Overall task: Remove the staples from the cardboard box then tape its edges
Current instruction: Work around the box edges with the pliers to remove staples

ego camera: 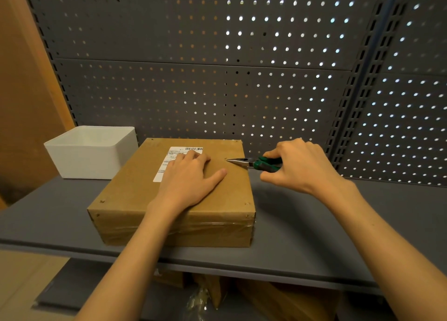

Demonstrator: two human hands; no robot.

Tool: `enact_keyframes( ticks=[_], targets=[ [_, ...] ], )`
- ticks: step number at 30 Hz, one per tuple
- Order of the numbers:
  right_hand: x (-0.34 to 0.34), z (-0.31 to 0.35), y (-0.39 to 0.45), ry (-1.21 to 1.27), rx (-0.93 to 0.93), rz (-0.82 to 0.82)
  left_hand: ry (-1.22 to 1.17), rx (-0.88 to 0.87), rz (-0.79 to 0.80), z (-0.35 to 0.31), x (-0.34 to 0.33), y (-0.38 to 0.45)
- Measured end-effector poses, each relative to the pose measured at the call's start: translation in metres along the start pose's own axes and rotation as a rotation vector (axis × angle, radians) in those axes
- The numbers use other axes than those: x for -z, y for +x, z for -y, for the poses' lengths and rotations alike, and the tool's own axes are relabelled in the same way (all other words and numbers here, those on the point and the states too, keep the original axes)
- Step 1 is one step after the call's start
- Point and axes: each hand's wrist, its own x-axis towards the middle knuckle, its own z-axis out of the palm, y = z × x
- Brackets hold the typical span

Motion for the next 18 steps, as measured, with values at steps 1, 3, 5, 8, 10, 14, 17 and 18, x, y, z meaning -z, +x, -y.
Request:
enact_keyframes(
  ticks=[1, 3, 5, 8, 10, 14, 17, 18],
  targets=[
    [-0.0005, -0.0003, -0.0002, -0.001, -0.002, 0.001, 0.0, 0.0, 0.001, 0.0002, 0.0, 0.0001],
    [-0.001, -0.0005, -0.0013, 0.015, -0.013, 0.004, -0.001, 0.0, 0.0, 0.0004, -0.0001, 0.0001],
    [0.0005, -0.0009, -0.0028, 0.099, -0.048, -0.005, -0.001, -0.002, 0.0, 0.0003, -0.0001, 0.0001],
    [0.0057, -0.0005, -0.0018, 0.186, -0.066, -0.043, 0.002, -0.003, 0.004, 0.0003, -0.0003, 0.0003],
    [0.008, 0.0013, 0.0002, 0.199, -0.064, -0.042, 0.0, -0.003, 0.005, 0.0005, -0.0002, 0.0005],
    [0.0054, 0.0022, 0.0002, 0.193, -0.081, -0.012, -0.007, 0.0, 0.007, 0.0004, -0.0003, 0.0004],
    [0.0017, 0.0011, -0.0017, 0.214, -0.096, 0.004, -0.005, 0.0, 0.002, 0.0005, -0.0006, 0.0006],
    [0.0009, 0.0008, -0.002, 0.225, -0.106, 0.008, -0.003, -0.003, -0.003, 0.0007, -0.0007, 0.0006]
  ],
)
